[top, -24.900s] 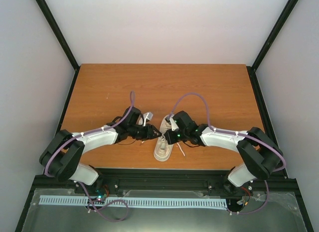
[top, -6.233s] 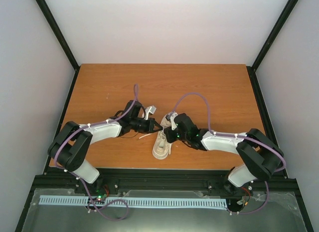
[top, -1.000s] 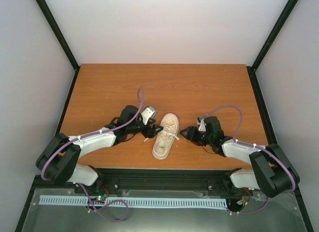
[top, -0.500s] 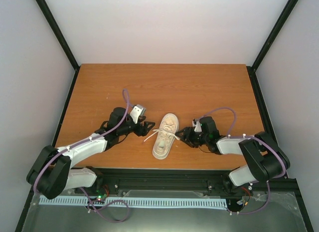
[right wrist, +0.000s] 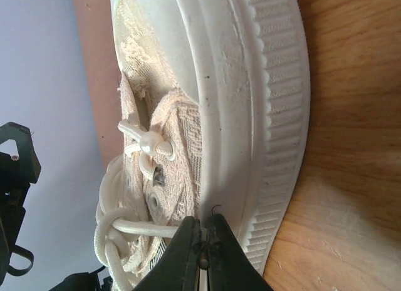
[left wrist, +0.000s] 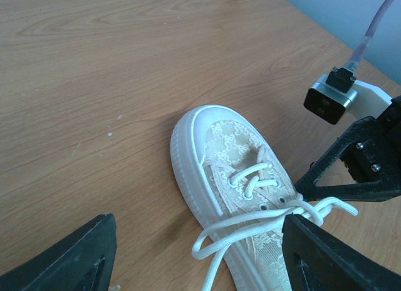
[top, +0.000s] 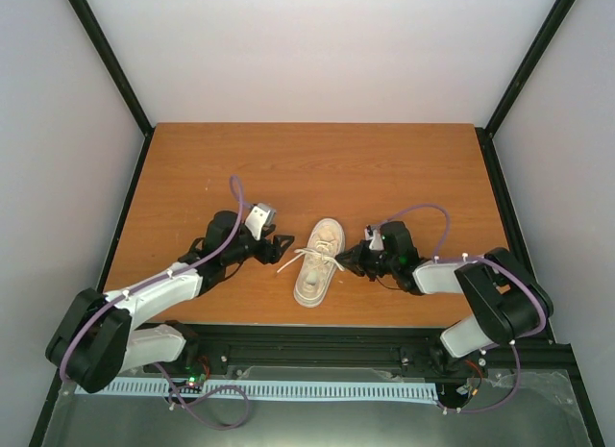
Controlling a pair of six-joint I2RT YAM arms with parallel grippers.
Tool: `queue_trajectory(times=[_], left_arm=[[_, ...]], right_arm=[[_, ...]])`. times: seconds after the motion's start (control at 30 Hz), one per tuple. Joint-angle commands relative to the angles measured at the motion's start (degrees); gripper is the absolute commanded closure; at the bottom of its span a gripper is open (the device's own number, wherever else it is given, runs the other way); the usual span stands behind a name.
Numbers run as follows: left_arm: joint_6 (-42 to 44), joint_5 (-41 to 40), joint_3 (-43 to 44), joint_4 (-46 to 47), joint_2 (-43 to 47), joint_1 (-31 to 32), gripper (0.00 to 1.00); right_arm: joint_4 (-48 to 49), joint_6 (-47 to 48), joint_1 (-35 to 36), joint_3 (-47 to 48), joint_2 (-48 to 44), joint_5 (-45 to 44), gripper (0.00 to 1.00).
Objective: Tie the shoes
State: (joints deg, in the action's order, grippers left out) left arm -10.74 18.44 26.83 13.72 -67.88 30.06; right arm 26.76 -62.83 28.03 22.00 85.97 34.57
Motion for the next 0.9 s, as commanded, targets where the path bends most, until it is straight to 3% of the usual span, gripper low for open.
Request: queue_trajectory(times=[0.0,0.23,0.87], left_arm=[[-1.6,-2.3,-0.5,1.6,1.6,-0.7,0.26],[-5.0,-3.5,-2.5,0.8,2.7,-0.9,0.25],[-15.9,6.6,-6.5,9.6,-1.6,-0.9,0.29]], right_arm=[[-3.8,1.8,0.2,0.8,-1.3,-4.1,0.97],[-8.4,4.0,-0.3,-0.2,-5.1,-7.3,0.97],[-17.5,5.8,-2.5,-4.2,-12.6,-15.2,0.97]])
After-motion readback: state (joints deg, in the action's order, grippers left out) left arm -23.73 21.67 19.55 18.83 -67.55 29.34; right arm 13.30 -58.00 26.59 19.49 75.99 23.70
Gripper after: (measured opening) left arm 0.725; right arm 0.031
